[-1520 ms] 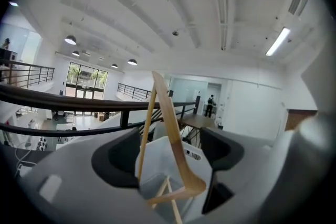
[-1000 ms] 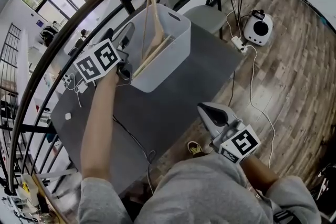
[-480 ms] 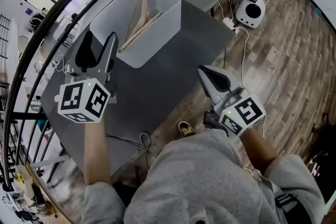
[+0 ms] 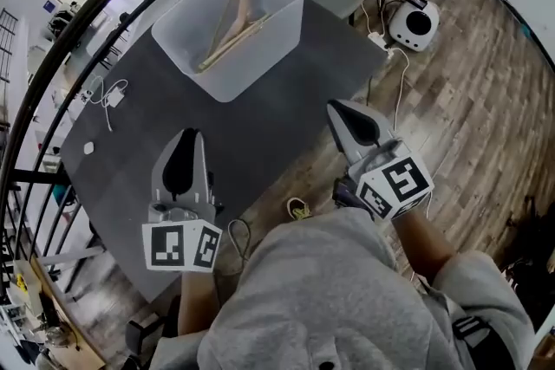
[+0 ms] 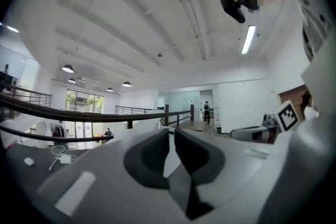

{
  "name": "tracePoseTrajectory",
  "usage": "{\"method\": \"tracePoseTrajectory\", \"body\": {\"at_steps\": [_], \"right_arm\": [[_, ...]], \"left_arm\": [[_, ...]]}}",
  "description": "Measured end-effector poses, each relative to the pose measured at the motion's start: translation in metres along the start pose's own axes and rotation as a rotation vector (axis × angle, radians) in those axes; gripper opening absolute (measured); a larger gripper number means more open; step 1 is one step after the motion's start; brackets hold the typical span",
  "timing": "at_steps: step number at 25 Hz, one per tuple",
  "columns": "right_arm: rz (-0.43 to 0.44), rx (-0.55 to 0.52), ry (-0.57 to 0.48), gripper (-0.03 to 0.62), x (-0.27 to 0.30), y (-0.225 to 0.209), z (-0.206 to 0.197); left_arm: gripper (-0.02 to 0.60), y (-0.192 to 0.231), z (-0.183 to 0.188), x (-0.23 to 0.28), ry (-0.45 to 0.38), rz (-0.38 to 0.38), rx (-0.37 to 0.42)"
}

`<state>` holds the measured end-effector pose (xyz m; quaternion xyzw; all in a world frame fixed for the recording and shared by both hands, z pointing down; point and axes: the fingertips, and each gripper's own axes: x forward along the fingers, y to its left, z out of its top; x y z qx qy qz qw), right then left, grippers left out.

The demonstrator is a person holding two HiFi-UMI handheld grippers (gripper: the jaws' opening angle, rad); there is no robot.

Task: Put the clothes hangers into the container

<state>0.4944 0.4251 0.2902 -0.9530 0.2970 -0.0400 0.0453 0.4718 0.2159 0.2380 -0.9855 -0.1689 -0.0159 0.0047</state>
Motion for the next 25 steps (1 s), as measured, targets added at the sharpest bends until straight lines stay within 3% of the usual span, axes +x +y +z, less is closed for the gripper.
{"method": "tracePoseTrajectory", "body": {"at_steps": [1, 4, 7, 11, 25], "right_arm": [[-0.002, -0.008, 0.005, -0.002, 0.000, 0.002, 0.000], [0.003, -0.012, 0.011, -0.002, 0.000, 0.006, -0.001], [0.008, -0.014, 0.008, -0.002, -0.001, 0.008, -0.004], [0.012, -0.014, 0.012, -0.002, 0.001, 0.010, -0.007], [0.025, -0.026, 0.016, -0.002, 0.001, 0.005, -0.007]], "left_arm": [[0.024, 0.003, -0.005, -0.006, 0.007, 0.037, -0.003], [0.012, 0.009, -0.018, -0.018, 0.026, 0.098, -0.012], [0.012, 0.009, -0.028, -0.024, 0.041, 0.101, -0.030], [0.012, 0.003, -0.031, -0.028, 0.047, 0.104, 0.048], [0.012, -0.007, -0.036, -0.019, 0.060, 0.074, -0.005]]}}
